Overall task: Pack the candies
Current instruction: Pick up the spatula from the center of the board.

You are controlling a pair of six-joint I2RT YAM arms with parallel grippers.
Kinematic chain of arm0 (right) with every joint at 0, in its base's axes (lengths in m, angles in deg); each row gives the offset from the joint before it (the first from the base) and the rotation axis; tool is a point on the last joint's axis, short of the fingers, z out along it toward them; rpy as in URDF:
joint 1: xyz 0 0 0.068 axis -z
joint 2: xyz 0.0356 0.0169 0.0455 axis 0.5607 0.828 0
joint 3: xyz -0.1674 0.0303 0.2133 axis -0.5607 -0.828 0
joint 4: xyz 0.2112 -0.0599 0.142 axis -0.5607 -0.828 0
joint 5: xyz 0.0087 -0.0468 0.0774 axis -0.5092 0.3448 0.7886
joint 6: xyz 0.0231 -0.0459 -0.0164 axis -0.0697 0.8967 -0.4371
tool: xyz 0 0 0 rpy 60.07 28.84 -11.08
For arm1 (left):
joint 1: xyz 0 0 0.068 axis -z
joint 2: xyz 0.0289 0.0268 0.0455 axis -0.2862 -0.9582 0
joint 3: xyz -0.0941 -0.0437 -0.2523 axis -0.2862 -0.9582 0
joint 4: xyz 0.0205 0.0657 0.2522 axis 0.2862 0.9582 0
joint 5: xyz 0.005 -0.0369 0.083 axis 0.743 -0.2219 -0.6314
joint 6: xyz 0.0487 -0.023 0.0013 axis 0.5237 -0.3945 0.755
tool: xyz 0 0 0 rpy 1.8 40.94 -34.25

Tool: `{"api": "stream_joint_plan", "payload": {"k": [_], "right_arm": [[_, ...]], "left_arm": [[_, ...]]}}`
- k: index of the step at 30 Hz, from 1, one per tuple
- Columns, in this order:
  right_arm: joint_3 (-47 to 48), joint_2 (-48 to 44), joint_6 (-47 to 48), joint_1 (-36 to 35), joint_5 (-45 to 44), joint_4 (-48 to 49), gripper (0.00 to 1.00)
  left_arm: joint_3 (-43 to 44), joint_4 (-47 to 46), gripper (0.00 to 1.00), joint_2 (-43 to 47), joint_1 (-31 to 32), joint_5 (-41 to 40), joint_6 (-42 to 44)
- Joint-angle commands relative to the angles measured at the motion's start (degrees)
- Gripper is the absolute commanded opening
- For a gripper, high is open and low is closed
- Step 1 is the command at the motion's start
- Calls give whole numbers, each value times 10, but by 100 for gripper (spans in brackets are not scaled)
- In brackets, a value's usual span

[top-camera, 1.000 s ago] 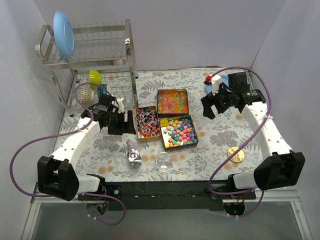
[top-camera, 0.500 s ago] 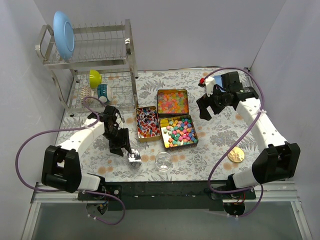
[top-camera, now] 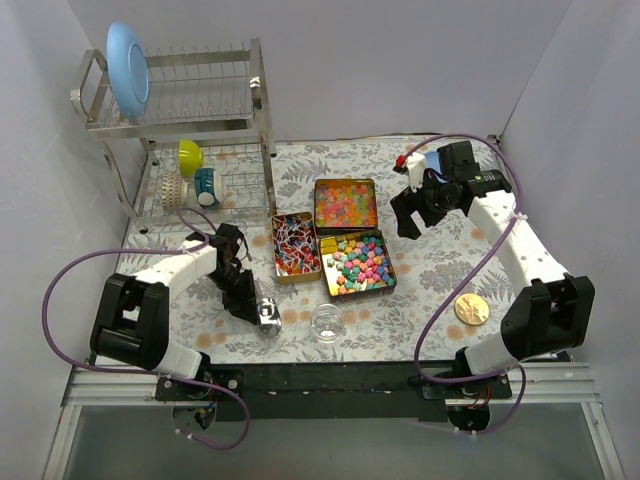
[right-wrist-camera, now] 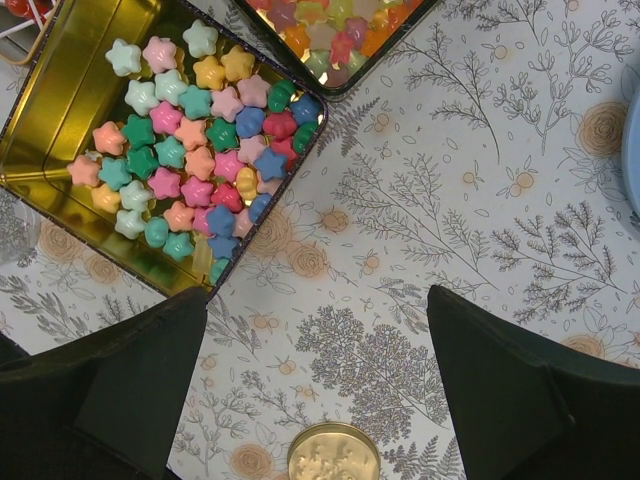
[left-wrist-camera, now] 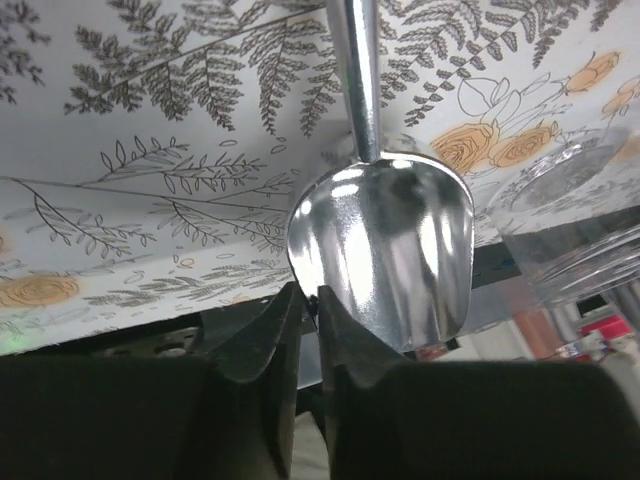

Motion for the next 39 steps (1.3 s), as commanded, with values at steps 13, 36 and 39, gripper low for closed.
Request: {"api": "stream_joint_plan", "payload": {"k": [13,36,39], "right_arm": [[112,37,35,-32,79,-13,97],[271,64,337,-156,259,-221,88],[264,70,301,-179,276,-179,87]], "left_arm": [[188,34,0,48,-60,-1,101],[466,196,0,-95,44,158,752],[476,171,0,-96,69,128,730]]}}
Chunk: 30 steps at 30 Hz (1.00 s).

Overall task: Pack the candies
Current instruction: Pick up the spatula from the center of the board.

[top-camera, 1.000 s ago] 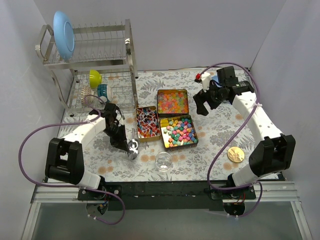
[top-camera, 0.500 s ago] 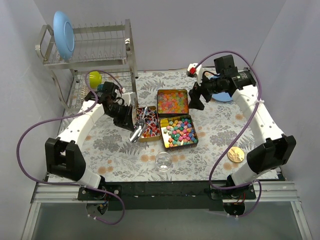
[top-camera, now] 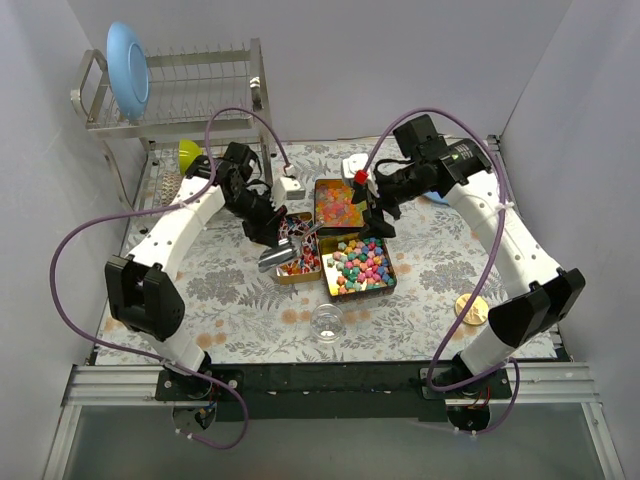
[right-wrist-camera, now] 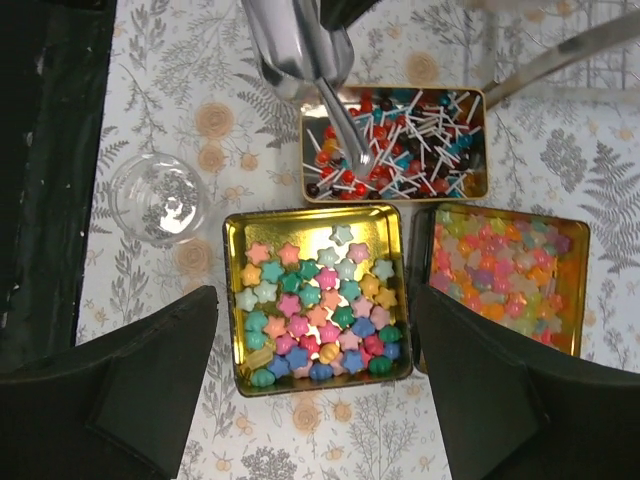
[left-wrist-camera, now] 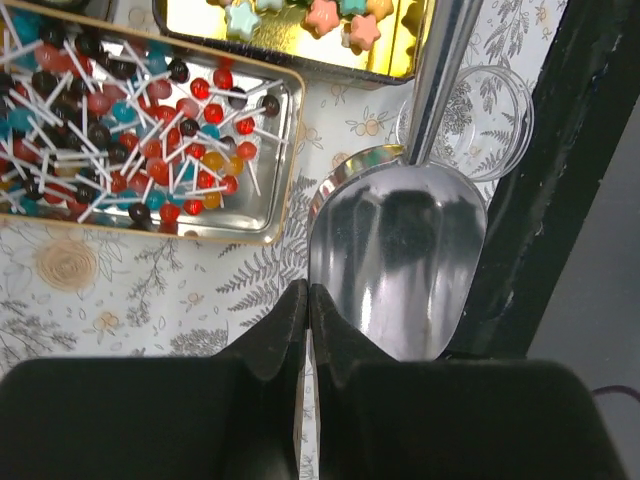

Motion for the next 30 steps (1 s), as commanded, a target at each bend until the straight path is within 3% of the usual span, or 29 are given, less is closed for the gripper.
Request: {"api": "stream_joint_plan", "payload": {"k": [1,6,14,30], "right_arm": [[-4,8,-16,-27,47,32,86],[7,38,-65,-33,85,59,81],[-14,68,-105,-46,105,73,71],[-33,92,-163,-51,79,121,50]], "left_arm": [[12,-37,0,24,41,-11,32],[-42,-134,0,80,95,-79,7],[-57,-210,0,105,120,-138,-44],[-65,-234,0,124,137,-125,-71]]}}
